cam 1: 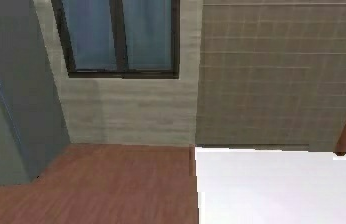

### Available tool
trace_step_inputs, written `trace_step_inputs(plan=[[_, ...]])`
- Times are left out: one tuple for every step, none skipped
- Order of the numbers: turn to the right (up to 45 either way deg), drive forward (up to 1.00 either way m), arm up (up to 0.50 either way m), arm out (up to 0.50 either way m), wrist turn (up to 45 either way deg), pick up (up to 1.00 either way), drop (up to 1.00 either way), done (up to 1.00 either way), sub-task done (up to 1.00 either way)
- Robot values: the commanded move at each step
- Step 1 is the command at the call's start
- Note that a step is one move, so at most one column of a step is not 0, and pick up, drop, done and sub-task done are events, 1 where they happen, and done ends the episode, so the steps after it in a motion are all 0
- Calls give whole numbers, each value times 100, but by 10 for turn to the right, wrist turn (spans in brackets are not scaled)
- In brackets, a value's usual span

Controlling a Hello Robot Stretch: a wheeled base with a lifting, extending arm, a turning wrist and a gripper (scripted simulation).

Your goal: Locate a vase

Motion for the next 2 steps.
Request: trace_step_inputs(plan=[[30, 0, 0, 0, 0, 0, 0, 0, 0], [0, 55, 0, 0, 0, 0, 0, 0, 0]])
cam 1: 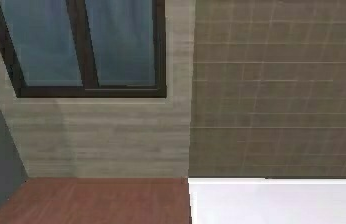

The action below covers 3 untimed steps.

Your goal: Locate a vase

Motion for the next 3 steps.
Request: trace_step_inputs(plan=[[450, 0, 0, 0, 0, 0, 0, 0, 0], [60, 0, 0, 0, 0, 0, 0, 0, 0], [0, 100, 0, 0, 0, 0, 0, 0, 0]])
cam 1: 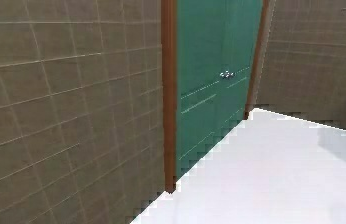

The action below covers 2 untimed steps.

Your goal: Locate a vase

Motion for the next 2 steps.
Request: trace_step_inputs(plan=[[60, 0, 0, 0, 0, 0, 0, 0, 0], [0, 40, 0, 0, 0, 0, 0, 0, 0]])
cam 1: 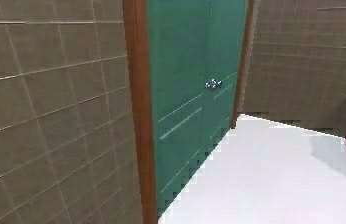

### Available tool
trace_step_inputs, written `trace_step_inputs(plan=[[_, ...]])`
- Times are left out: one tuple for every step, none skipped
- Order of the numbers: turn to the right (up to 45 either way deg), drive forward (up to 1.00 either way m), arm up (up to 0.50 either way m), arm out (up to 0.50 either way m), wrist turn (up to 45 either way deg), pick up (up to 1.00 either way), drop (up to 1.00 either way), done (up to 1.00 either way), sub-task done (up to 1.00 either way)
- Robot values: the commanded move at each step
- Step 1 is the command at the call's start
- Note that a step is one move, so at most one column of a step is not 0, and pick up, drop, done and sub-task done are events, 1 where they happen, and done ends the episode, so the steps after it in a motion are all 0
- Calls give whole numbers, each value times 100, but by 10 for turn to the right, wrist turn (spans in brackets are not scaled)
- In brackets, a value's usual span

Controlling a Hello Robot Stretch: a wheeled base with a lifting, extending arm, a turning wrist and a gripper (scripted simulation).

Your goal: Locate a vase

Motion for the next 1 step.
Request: trace_step_inputs(plan=[[450, 0, 0, 0, 0, 0, 0, 0, 0]])
